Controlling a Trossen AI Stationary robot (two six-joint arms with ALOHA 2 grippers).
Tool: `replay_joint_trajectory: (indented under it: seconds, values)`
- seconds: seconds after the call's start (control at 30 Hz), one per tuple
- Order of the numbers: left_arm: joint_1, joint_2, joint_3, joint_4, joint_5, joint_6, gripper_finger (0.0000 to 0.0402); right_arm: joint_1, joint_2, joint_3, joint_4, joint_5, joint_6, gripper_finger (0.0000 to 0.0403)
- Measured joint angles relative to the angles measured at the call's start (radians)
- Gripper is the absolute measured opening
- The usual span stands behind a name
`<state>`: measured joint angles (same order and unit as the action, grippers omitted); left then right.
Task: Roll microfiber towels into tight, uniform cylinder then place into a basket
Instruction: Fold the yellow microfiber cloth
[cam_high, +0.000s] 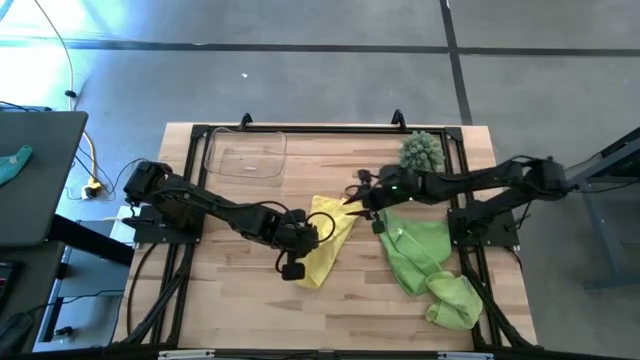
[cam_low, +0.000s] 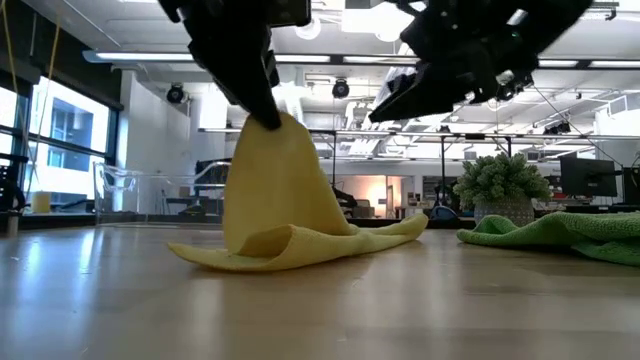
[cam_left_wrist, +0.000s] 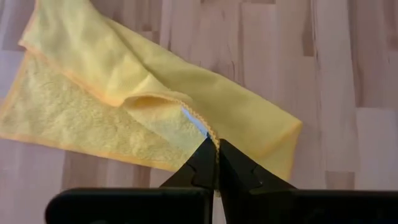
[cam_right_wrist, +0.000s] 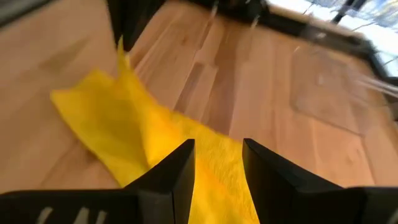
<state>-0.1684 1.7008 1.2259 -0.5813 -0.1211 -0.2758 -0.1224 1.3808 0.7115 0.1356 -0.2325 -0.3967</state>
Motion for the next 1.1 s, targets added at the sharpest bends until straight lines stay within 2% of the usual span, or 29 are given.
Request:
replay_joint_trajectory:
  seconds: [0.27,0.43,0.53,0.83,1.1]
  values:
    - [-0.018,-0.018,0.009,-0.01,0.004,0.012,0.0003,-0.03,0.158,0.099,-0.045,-0.002,-0.109,0.0126]
    - [-0.029,-0.033,0.011,-0.006,0.004,0.044,0.0003,-0.052,0.248,0.113,-0.049,-0.008,-0.114,0.0126]
    - [-0.029,-0.033,0.031,-0.059,0.015,0.044,0.0003,-0.055,0.289,0.113,-0.043,-0.011,-0.154,0.0126]
    - [-0.031,-0.034,0.034,-0.07,0.034,0.063,0.0003,-0.055,0.387,0.113,-0.009,-0.01,-0.221,0.0126]
    - [-0.037,-0.034,0.034,-0.07,0.035,0.078,0.0003,-0.066,0.415,0.113,0.009,0.049,-0.233,0.0126]
